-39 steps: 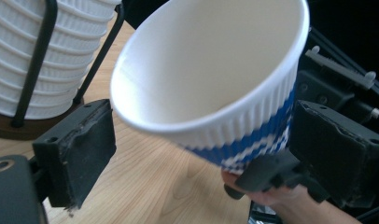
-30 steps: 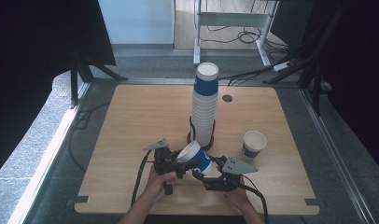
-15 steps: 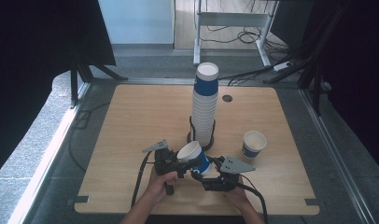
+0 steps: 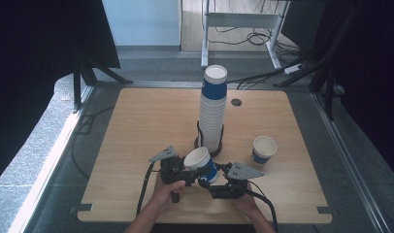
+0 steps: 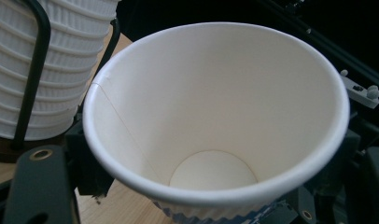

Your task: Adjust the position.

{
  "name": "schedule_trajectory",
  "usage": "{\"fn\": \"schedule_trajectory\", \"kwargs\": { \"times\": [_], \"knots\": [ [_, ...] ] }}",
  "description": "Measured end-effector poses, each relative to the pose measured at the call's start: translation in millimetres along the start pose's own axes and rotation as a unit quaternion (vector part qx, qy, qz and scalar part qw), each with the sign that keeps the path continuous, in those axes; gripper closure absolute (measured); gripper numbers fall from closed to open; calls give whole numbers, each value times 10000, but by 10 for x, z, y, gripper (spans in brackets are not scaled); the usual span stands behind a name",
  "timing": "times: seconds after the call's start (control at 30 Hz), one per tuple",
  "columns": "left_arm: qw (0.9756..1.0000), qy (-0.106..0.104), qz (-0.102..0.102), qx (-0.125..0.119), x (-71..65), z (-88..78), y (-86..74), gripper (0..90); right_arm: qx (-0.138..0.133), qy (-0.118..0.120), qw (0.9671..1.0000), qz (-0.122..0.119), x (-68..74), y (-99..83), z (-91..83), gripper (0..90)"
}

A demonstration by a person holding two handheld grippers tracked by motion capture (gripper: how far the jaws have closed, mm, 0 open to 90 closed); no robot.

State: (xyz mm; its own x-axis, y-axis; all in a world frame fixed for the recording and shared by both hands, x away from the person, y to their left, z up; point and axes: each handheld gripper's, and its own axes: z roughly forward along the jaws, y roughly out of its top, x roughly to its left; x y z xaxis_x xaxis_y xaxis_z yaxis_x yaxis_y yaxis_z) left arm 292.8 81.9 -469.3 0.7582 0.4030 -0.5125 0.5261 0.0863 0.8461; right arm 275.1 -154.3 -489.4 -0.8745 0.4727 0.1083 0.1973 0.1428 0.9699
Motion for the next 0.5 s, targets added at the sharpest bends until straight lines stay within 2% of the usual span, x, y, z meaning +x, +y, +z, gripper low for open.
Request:
{"fn": "schedule_trajectory", "kwargs": {
  "times": [0.17, 0.3, 0.4, 0.5],
  "knots": [
    [9994, 235, 238, 25, -11, -43, 30, 203, 38, 28, 10000, 15, -12, 11, -15, 253],
    [9978, 451, 483, 82, -27, -69, 51, 204, 72, 23, 10000, 21, -28, 18, -28, 243],
    [9953, 643, 699, 168, -50, -71, 62, 204, 137, 9, 9999, -35, -30, 15, -28, 232],
    [9917, 841, 917, 319, -82, -64, 70, 203, 194, -10, 9998, -74, -27, 13, -26, 224]
  ]
}}
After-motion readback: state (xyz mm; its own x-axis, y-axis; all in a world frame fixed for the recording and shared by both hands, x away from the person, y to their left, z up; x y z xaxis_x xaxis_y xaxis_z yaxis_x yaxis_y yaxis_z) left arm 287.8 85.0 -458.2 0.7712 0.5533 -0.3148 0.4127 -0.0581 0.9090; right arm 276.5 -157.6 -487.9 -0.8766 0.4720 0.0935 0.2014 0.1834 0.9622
